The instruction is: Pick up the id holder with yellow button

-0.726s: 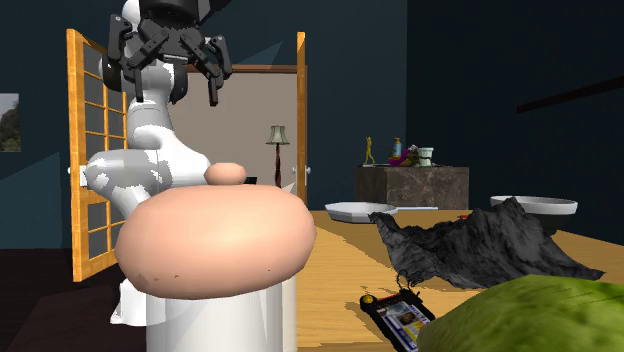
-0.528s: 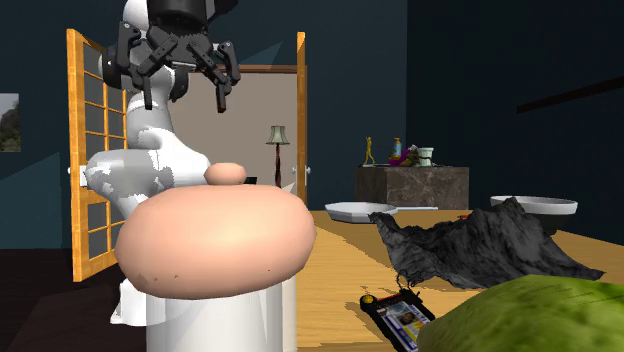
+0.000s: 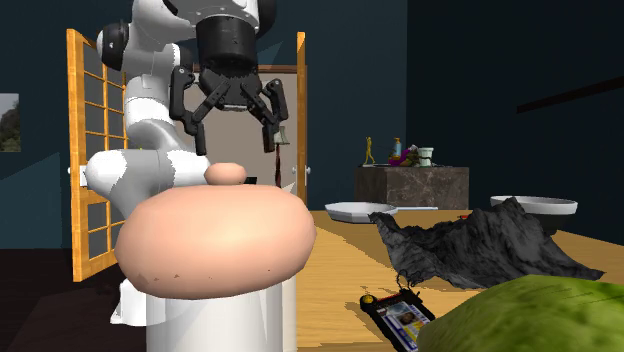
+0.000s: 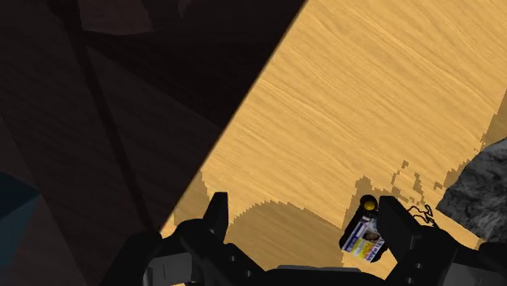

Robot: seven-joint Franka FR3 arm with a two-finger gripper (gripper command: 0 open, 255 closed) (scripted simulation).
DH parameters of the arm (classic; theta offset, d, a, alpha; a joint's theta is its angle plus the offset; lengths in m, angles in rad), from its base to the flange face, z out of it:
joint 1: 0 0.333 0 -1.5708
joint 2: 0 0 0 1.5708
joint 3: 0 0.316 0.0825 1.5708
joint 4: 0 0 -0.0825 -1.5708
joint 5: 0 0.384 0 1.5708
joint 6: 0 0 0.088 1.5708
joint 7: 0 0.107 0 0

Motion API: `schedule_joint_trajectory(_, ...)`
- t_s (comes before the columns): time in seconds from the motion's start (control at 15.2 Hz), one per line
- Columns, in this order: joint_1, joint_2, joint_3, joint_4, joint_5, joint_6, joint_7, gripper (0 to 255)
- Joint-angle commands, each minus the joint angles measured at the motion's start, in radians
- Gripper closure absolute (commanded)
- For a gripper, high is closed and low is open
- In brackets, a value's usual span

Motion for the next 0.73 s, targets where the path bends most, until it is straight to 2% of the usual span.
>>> schedule_joint_trajectory(0.0,0.014,0.057,0.023,-0.008,0.014,0.061,0.015,0)
schedule_joint_trajectory(0.66,0.061,0.402,0.113,0.089,0.033,0.287,0.076,0)
